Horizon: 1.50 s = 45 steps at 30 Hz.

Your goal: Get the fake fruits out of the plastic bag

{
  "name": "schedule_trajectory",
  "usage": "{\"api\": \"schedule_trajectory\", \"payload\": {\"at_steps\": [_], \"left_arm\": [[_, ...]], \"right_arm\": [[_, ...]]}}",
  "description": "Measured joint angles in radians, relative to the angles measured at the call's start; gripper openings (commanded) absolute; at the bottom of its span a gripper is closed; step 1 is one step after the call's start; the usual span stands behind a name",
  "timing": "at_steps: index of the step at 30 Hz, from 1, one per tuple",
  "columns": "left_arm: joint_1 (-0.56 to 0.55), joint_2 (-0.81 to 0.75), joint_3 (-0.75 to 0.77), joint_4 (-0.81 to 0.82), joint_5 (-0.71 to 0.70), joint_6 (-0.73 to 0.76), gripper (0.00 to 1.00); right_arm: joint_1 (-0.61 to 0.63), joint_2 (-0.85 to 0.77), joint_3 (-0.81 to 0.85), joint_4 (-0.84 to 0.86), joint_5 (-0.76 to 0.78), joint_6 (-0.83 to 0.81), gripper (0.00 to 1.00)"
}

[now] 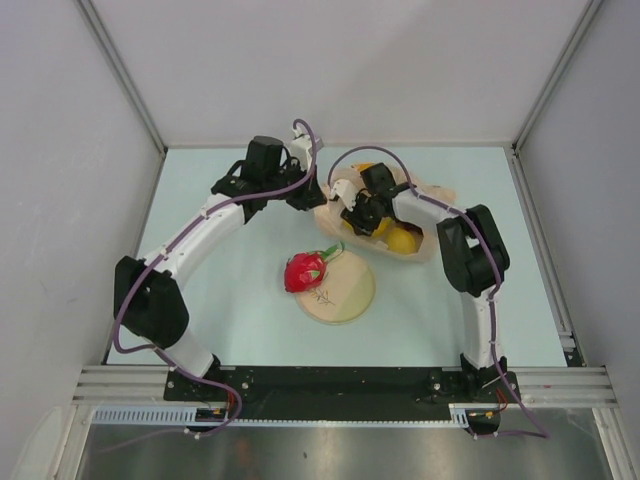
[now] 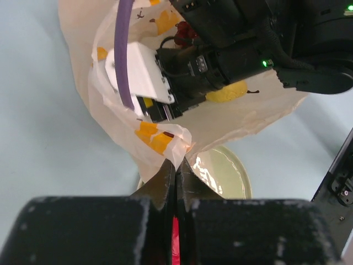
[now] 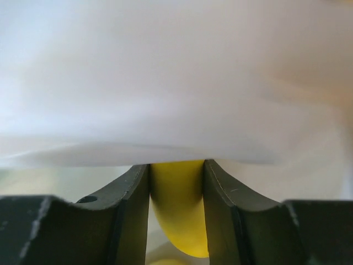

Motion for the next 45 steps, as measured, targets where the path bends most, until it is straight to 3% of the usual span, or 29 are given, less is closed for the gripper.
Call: {"api": "schedule_trajectory", "payload": {"at_steps": [4,11,19,24,28,37,45], "left_arm": [[0.0,-0.01,-0.013,0.006,0.0,0.0,0.0],[-0.019,-0.072,-0.041,-0.003,0.05,-0.008,0.0],[-0.024,-0.085,-0.049,0.037,0.027,-0.01,0.0],[-0.024,-0.078,-0.049,0.042,0.026,-0.01,0.0],[-0.024,-0.076,-0.049,0.043,0.024,-0.01,0.0],[-0.025,-0.074,-0.05,0.045,0.0,-0.008,0.0],[-0.059,-0.048,-0.032,0.039,-0.035,-0.006,0.0]], "right_arm": [[0.033,-0.069,-0.014,-0.08,-0.008,-0.018,0.15],[0.079,-0.346,-0.108,-0.194,0.071,-0.04,0.13],[0.116,-0.56,-0.126,-0.344,0.06,-0.096,0.13],[0.056,-0.571,-0.133,-0.388,0.059,-0.075,0.11],[0.045,-0.597,-0.146,-0.452,0.032,-0.065,0.02],[0.348,-0.774,-0.287,-0.471,-0.013,-0.21,0.0],[0.388,-0.631,-0.345,-0.41,-0.054,-0.269,0.0]]}}
